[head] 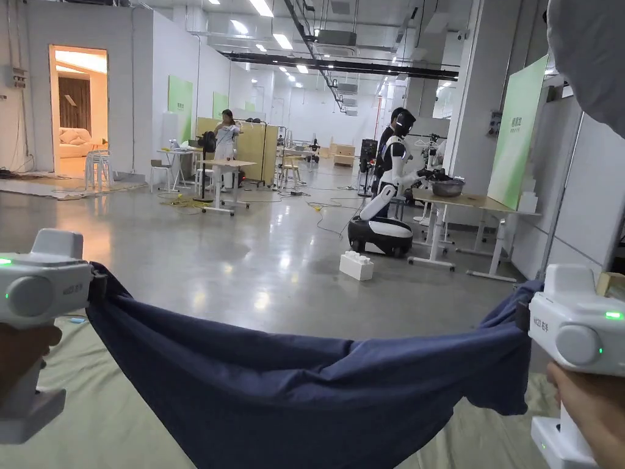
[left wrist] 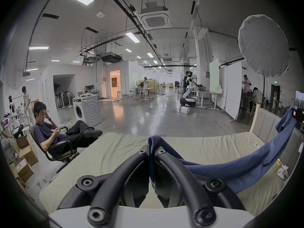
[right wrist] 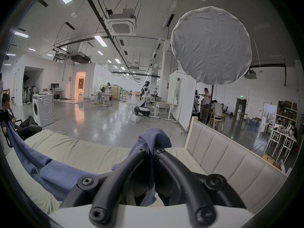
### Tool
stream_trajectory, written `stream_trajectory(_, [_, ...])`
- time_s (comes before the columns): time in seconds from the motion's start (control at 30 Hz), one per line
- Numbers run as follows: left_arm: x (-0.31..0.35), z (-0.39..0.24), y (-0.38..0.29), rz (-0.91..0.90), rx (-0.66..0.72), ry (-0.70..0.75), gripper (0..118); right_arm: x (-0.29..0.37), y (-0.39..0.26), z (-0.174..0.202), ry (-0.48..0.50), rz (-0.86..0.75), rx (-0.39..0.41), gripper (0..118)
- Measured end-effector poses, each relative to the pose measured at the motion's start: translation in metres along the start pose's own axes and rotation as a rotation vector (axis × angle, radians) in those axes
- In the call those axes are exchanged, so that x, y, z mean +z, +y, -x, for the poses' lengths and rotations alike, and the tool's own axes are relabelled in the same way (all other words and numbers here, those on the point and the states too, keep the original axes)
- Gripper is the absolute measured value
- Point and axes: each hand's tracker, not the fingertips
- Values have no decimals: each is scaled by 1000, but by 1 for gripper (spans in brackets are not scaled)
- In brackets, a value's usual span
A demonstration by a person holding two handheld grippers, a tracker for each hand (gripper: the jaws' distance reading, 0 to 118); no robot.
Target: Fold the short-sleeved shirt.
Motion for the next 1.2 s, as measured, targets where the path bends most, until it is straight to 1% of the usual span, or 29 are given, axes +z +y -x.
stream_trajectory(0.07, [5, -1, -27, 25, -11, -3, 5, 12, -23, 1, 1, 12, 19, 4])
stream_trajectory(0.17, [16, 0, -70, 71, -12, -18, 5, 30, -61, 1, 14, 37, 26, 4])
stream_trajectory(0.27, [28, 3, -115, 117, -23, -28, 5, 52, -101, 0, 16, 64, 84, 4])
stream_trajectory(0.33, [37, 7, -144, 159, -15, -36, 5, 67, -130, -3, 13, 85, 94, 4])
stream_trajectory(0.4, [46, 11, -173, 205, 14, -45, 5, 82, -160, -7, 16, 165, 52, 4])
stream_trajectory(0.43, [53, 14, -189, 224, 11, -45, 5, 90, -176, -9, 25, 182, 57, 4])
stream_trajectory(0.47, [58, 16, -204, 241, 16, -45, 5, 100, -194, -10, 35, 214, 41, 4])
stream_trajectory(0.5, [63, 19, -218, 284, 14, -46, 5, 107, -207, -11, 18, 212, 51, 4])
stream_trajectory(0.53, [69, 21, -235, 299, 20, -44, 5, 116, -223, -12, 22, 237, 74, 4])
stream_trajectory(0.57, [74, 23, -250, 332, 12, -49, 5, 124, -240, -12, 21, 268, 76, 4])
stream_trajectory(0.63, [81, 26, -280, 382, 14, -44, 5, 134, -268, -10, 28, 325, 106, 4])
stream_trajectory(0.7, [84, 29, -306, 448, 30, -43, 5, 144, -294, -9, 19, 365, 111, 4])
stream_trajectory(0.77, [73, 42, -335, 505, 40, -38, 5, 149, -319, -7, 14, 424, 107, 4])
stream_trajectory(0.83, [71, 45, -352, 549, 42, -24, 5, 151, -337, -8, 23, 482, 72, 4])
stream_trajectory(0.87, [73, 45, -357, 573, 51, -23, 5, 152, -343, -8, 4, 491, 79, 4])
stream_trajectory(0.97, [71, 48, -373, 608, 31, -26, 6, 153, -352, -6, 5, 514, 83, 5])
stream_trajectory(1.0, [75, 47, -376, 621, 21, -28, 10, 154, -355, -6, 6, 525, 81, 5])
stream_trajectory(1.07, [78, 48, -382, 627, 2, -31, 11, 156, -357, -4, 8, 535, 81, 6])
stream_trajectory(1.1, [79, 49, -383, 632, -15, -20, 14, 157, -355, -2, 4, 536, 92, 7])
stream_trajectory(1.13, [86, 47, -380, 636, -32, -3, 20, 159, -354, 0, -3, 529, 109, 15])
stream_trajectory(1.17, [88, 48, -379, 630, -38, 10, 29, 160, -351, 3, -14, 521, 127, 31])
stream_trajectory(1.2, [90, 50, -376, 621, -40, 16, 46, 160, -348, 5, -26, 514, 139, 57])
